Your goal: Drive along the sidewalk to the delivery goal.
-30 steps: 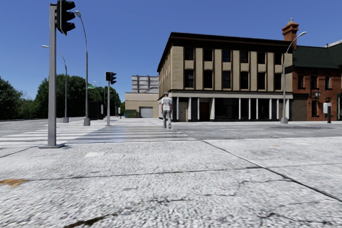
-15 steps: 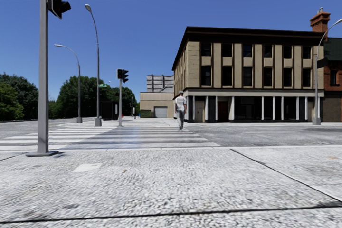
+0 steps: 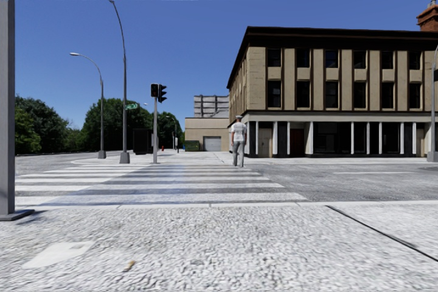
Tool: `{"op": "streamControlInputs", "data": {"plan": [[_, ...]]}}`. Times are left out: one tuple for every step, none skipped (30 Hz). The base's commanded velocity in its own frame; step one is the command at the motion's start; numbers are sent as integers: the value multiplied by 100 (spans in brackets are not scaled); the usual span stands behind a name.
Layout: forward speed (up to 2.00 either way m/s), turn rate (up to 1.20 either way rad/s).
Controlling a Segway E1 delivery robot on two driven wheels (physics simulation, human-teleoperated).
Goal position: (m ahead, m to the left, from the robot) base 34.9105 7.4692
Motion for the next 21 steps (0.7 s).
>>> {"op": "streamControlInputs", "data": {"plan": [[200,67],[200,45],[200,20],[200,6],[200,1],[200,0],[200,0],[200,0],[200,0],[200,0],[200,0],[200,0],[200,0],[200,0],[200,0],[200,0],[200,0],[200,0],[200,0],[200,0],[200,0]]}}
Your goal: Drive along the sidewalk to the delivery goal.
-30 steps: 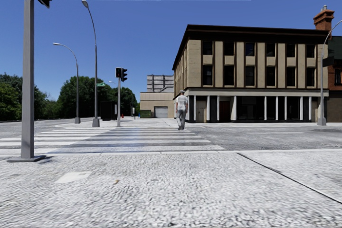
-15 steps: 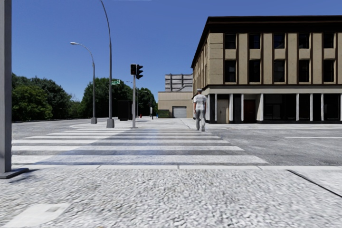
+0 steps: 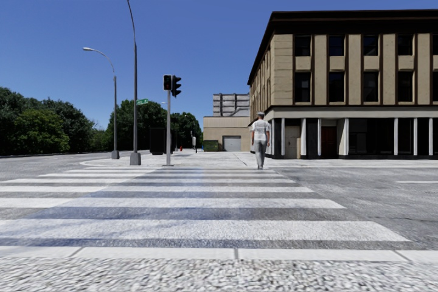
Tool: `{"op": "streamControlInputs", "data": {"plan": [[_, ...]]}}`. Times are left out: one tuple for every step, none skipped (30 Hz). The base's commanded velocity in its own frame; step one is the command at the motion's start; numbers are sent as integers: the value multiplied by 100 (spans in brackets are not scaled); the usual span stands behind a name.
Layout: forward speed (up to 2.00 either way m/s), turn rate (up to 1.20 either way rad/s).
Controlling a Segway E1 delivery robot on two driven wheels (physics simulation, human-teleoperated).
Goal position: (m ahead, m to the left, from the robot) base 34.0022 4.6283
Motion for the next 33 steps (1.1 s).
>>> {"op": "streamControlInputs", "data": {"plan": [[200,0],[200,0],[200,0],[200,0],[200,0],[200,0],[200,0],[200,0],[200,0],[200,0],[200,0],[200,0],[200,0],[200,0],[200,0],[200,0],[200,0],[200,0],[200,0],[200,0],[200,0],[200,0],[200,0],[200,0],[200,0],[200,0],[200,0],[200,0],[200,0],[200,0],[200,0],[200,0],[200,0]]}}
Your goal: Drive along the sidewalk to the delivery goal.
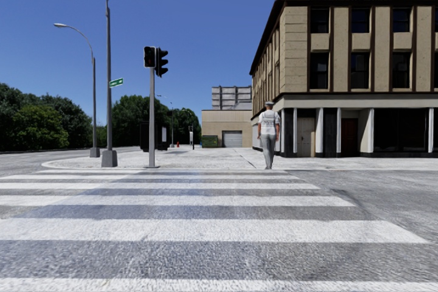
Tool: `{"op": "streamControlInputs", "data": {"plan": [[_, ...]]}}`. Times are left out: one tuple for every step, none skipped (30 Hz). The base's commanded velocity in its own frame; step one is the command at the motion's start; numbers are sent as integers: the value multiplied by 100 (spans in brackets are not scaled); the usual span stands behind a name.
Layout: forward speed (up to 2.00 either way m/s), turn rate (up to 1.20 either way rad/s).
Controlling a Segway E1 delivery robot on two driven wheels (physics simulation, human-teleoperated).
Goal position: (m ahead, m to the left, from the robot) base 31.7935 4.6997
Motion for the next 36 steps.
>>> {"op": "streamControlInputs", "data": {"plan": [[200,0],[200,0],[200,0],[200,0],[200,0],[200,0],[200,0],[200,0],[200,0],[200,0],[200,0],[200,0],[200,0],[200,0],[200,0],[200,0],[200,0],[200,0],[200,0],[200,0],[200,0],[200,0],[200,0],[200,0],[200,0],[200,0],[200,0],[200,0],[200,0],[200,0],[200,0],[200,0],[200,0],[200,0],[200,0],[200,0]]}}
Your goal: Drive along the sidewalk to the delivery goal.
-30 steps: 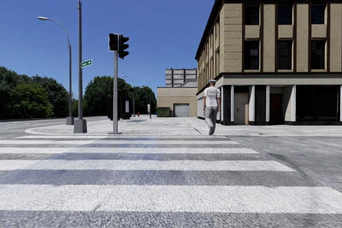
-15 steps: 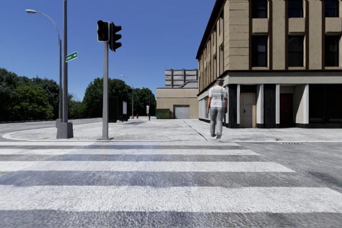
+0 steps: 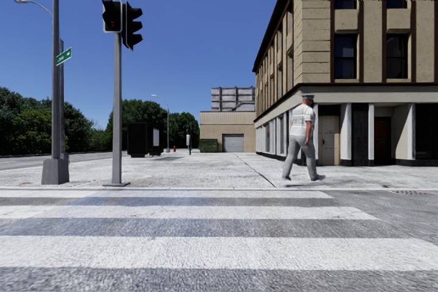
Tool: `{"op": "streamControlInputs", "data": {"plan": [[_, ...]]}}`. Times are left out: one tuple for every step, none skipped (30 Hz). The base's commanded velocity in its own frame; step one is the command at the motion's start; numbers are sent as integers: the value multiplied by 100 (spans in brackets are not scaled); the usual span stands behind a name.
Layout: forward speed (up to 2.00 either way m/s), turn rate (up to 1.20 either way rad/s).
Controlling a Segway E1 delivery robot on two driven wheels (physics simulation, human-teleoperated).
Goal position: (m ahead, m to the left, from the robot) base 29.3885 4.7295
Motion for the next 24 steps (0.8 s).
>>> {"op": "streamControlInputs", "data": {"plan": [[200,0],[200,0],[200,0],[200,0],[200,0],[200,0],[200,0],[200,0],[200,0],[200,0],[200,0],[200,0],[200,0],[200,0],[200,0],[200,0],[200,0],[200,0],[200,0],[200,0],[200,0],[200,0],[200,0],[200,0]]}}
